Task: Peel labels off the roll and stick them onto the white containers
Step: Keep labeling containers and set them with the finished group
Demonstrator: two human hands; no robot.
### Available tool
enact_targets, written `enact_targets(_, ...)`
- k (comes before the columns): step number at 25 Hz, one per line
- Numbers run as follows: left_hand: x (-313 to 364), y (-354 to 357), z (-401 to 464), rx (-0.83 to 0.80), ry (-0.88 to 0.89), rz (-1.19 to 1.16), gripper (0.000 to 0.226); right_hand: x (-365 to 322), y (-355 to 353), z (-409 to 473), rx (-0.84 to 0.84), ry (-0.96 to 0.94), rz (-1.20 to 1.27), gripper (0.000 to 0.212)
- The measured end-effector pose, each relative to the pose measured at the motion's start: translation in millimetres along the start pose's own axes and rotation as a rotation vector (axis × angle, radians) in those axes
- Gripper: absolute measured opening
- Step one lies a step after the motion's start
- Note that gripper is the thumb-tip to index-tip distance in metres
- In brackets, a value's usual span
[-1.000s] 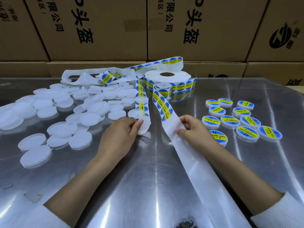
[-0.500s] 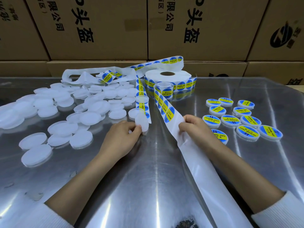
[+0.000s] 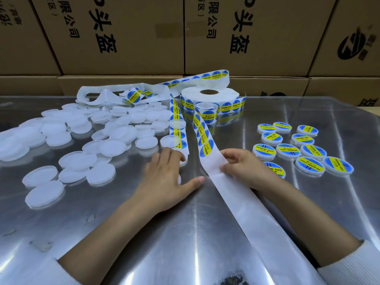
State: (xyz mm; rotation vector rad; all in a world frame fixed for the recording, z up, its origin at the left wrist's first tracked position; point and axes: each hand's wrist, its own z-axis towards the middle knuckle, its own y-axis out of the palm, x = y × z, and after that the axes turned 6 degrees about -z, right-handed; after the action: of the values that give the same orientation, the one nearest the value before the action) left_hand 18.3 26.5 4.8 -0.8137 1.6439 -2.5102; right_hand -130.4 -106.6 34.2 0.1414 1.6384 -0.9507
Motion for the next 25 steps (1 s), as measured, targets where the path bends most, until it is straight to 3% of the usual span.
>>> enact_targets(4,5,0,2,0.073,0.127,-0.175,0.058,0,-5,0,-0.196,-0.067,0.043,0.05)
enact_targets(8,15,-6,0,0.027,0.225,-0.33,0.043,-2,-4,-3,-0.278,-0.122,0.016,0.035)
enact_targets(14,24,-11,-6,0.068,0.26,-0.398,0.021,-9,-3,-4,-0.224,-0.143,-0.073,0.033)
enact_targets(20,27,-11,-10,0.074,0.211,-0.537,0.018,-7,-5,-2,-0.137,-0.084,-0.159,0.018)
enact_targets(25,23,-12,-5,0.157,0.153,-0.652,0.009,0,-12,2,-0.02,-0.086,-0.343,0.021)
